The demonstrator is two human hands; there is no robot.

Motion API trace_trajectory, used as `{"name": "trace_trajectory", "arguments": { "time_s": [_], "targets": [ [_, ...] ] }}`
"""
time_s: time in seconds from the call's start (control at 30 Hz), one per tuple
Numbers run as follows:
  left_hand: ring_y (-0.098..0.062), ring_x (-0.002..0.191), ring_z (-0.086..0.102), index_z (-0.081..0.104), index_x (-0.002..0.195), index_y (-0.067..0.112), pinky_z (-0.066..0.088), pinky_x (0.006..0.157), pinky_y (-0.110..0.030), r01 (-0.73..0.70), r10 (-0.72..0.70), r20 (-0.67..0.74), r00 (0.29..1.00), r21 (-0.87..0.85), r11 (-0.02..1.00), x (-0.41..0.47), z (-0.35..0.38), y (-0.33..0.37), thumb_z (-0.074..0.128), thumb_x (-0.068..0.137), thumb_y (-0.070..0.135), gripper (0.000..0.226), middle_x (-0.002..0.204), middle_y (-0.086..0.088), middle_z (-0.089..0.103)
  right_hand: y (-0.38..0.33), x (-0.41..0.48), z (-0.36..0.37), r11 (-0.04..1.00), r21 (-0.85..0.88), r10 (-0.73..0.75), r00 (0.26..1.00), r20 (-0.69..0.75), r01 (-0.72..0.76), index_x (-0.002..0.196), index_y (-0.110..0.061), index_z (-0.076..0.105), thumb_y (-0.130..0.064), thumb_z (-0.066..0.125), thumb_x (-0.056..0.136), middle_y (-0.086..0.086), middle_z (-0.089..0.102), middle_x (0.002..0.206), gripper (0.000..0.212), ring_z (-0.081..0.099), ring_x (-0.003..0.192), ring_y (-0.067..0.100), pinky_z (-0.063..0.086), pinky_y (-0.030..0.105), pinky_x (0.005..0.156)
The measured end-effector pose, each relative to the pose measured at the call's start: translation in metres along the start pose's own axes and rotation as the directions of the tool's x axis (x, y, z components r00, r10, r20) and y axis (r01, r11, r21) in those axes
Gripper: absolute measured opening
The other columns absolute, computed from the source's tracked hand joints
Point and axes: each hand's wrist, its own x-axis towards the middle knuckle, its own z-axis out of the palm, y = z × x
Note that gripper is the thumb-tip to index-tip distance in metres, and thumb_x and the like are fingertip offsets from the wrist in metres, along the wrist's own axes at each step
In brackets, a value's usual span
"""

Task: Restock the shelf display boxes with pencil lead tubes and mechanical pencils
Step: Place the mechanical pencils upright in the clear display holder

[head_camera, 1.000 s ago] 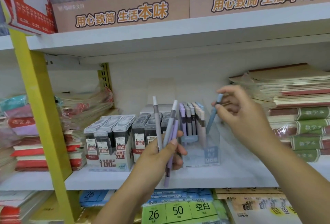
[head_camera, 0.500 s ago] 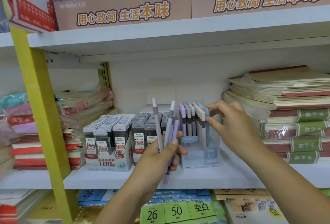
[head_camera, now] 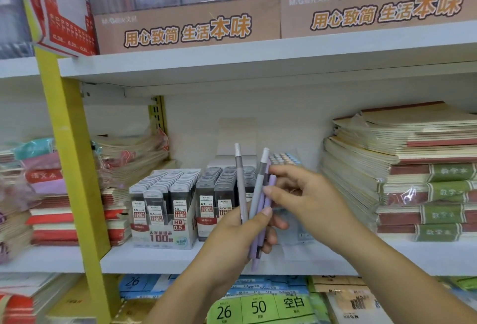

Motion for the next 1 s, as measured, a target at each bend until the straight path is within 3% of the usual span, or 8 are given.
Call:
{"name": "trace_trajectory", "arguments": {
  "time_s": [0.1,0.3,0.4,0.5,0.57,0.73,0.87,1.0],
  "targets": [
    [-0.014,0.070,0.067,0.070,0.115,0.016,0.055,0.065,-0.025,0.040,-0.039,0.009,0.999,-0.013,0.999,-0.004,-0.010,0.003,0.063,0.084,0.037,0.038,0.092,-0.008,0.076,0.002,-0.001,-0.004,0.987,0.158,0.014,0.998,-0.064,-0.003,0.105,-0.025,0.068,-0.013,0.067,0.088,-0.002,0.074,0.077,0.022,0.071,0.078,0.011,0.052,0.014,0.071],
    [-0.008,0.052,0.041,0.071,0.113,0.010,0.034,0.043,-0.017,0.106,-0.110,-0.047,0.993,-0.071,0.992,-0.016,-0.043,0.011,0.067,0.083,0.028,0.035,0.082,-0.010,0.069,0.006,-0.001,-0.028,0.951,0.298,0.104,0.993,-0.057,-0.082,0.098,-0.008,0.062,-0.005,0.068,0.084,0.009,0.076,0.085,0.016,0.072,0.077,0.023,0.057,0.024,0.064],
    [-0.005,0.048,0.042,0.077,0.100,0.015,0.033,0.041,-0.016,0.036,-0.045,-0.118,0.992,-0.074,0.997,-0.020,-0.050,0.016,0.066,0.086,0.026,0.021,0.071,-0.005,0.065,0.002,-0.007,-0.038,0.967,0.166,0.168,0.974,0.152,-0.193,0.090,-0.014,0.069,0.000,0.067,0.084,0.010,0.074,0.084,0.015,0.072,0.077,0.025,0.059,0.026,0.066],
    [-0.004,0.047,0.047,0.076,0.098,0.018,0.033,0.042,-0.016,-0.011,0.016,-0.204,0.979,0.027,1.000,-0.021,-0.046,0.018,0.060,0.097,0.019,0.016,0.066,-0.002,0.065,-0.004,-0.011,-0.035,0.967,-0.228,0.185,0.924,0.335,-0.111,0.086,-0.033,0.075,-0.020,0.071,0.085,-0.006,0.073,0.077,0.014,0.064,0.065,0.006,0.049,0.014,0.058],
    [-0.003,0.045,0.046,0.072,0.105,0.016,0.033,0.042,-0.016,-0.020,0.042,-0.227,0.973,0.098,0.995,-0.021,-0.040,0.018,0.056,0.100,0.017,0.016,0.060,0.004,0.062,-0.009,-0.012,-0.024,0.933,-0.359,0.127,0.927,0.353,0.009,0.086,-0.040,0.075,-0.033,0.073,0.082,-0.018,0.069,0.073,0.008,0.056,0.058,-0.004,0.041,0.009,0.053],
    [-0.002,0.044,0.044,0.068,0.112,0.018,0.033,0.043,-0.015,-0.058,0.092,-0.228,0.969,0.152,0.987,-0.020,-0.027,0.020,0.053,0.102,0.021,0.018,0.055,0.007,0.062,-0.010,-0.012,-0.006,0.907,-0.403,0.031,0.936,0.350,0.120,0.095,-0.048,0.067,-0.025,0.070,0.087,-0.028,0.067,0.084,0.025,0.061,0.075,-0.006,0.045,0.012,0.063],
    [-0.008,0.048,0.048,0.067,0.116,0.026,0.038,0.042,-0.021,-0.072,0.112,-0.244,0.963,0.169,0.983,-0.016,-0.025,0.019,0.051,0.101,0.031,0.022,0.075,0.000,0.073,-0.014,-0.001,-0.022,0.941,-0.335,0.018,0.981,0.191,0.048,0.130,-0.049,0.046,-0.019,0.061,0.092,-0.017,0.068,0.087,0.050,0.063,0.069,0.000,0.054,0.018,0.068],
    [-0.011,0.044,0.051,0.064,0.118,0.028,0.043,0.041,-0.024,-0.085,0.134,-0.253,0.958,0.196,0.977,-0.013,-0.028,0.014,0.049,0.101,0.034,0.023,0.078,-0.001,0.075,-0.018,0.007,-0.032,0.989,0.033,-0.139,0.984,-0.112,0.143,0.139,-0.054,0.029,0.000,0.057,0.093,-0.005,0.067,0.092,0.076,0.072,0.081,0.013,0.058,0.031,0.077]
  ]
}}
